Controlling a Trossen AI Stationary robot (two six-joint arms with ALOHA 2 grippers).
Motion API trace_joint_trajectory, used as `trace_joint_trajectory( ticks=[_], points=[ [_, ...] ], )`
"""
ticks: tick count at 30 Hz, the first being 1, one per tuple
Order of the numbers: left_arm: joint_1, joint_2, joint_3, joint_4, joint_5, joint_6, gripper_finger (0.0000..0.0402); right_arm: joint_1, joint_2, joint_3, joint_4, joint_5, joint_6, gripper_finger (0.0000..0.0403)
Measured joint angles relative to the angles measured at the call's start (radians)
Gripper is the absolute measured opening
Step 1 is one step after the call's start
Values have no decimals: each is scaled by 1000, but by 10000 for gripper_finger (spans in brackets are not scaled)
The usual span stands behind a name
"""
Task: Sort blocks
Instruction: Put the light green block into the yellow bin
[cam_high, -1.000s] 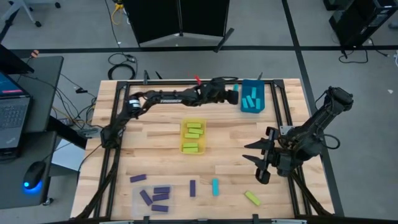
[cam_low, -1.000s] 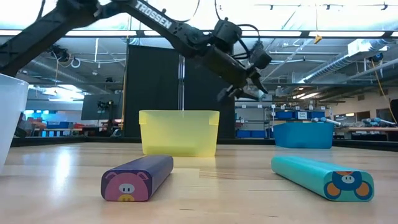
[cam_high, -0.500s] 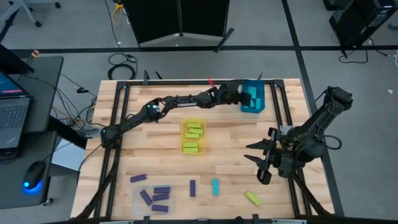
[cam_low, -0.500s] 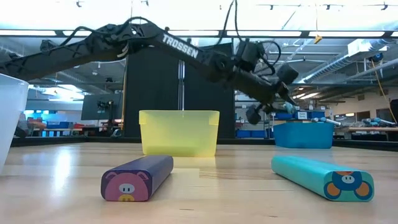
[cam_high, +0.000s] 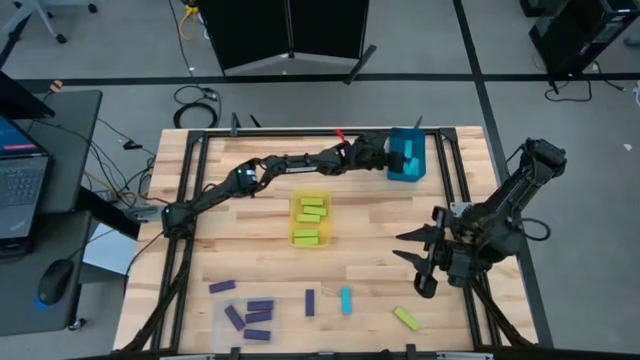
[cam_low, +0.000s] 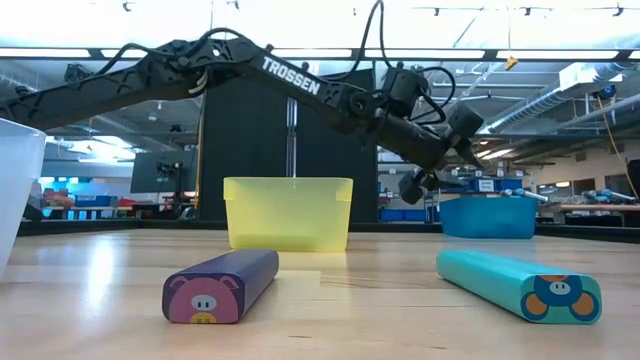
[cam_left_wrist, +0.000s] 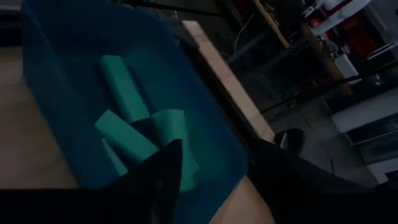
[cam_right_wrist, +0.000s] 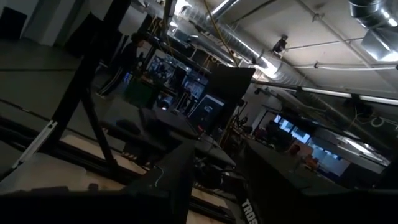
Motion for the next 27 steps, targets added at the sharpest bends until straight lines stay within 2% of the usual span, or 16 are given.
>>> trace_joint_trajectory(
  ticks=[6,10,12,14,20,23,27],
  points=[
    [0,-24,-1,-44,-21,38,276,21,0,0,1,45,-7,154],
    [-8,-97,-1,-200,-154,147,275,38,0,0,0,88,-8,154],
    [-14,-137,-1,-259,-208,198,248,42,0,0,1,96,-7,154],
    [-22,-174,-1,-301,-246,242,204,42,0,0,0,98,-1,154],
    [-50,-280,0,-413,-326,367,23,42,0,-1,0,102,34,154],
    [-72,-325,-1,-452,-344,431,14,42,2,-1,0,102,64,154],
    [-116,-390,0,-504,-420,510,10,40,3,-1,-12,102,102,154]
  ],
)
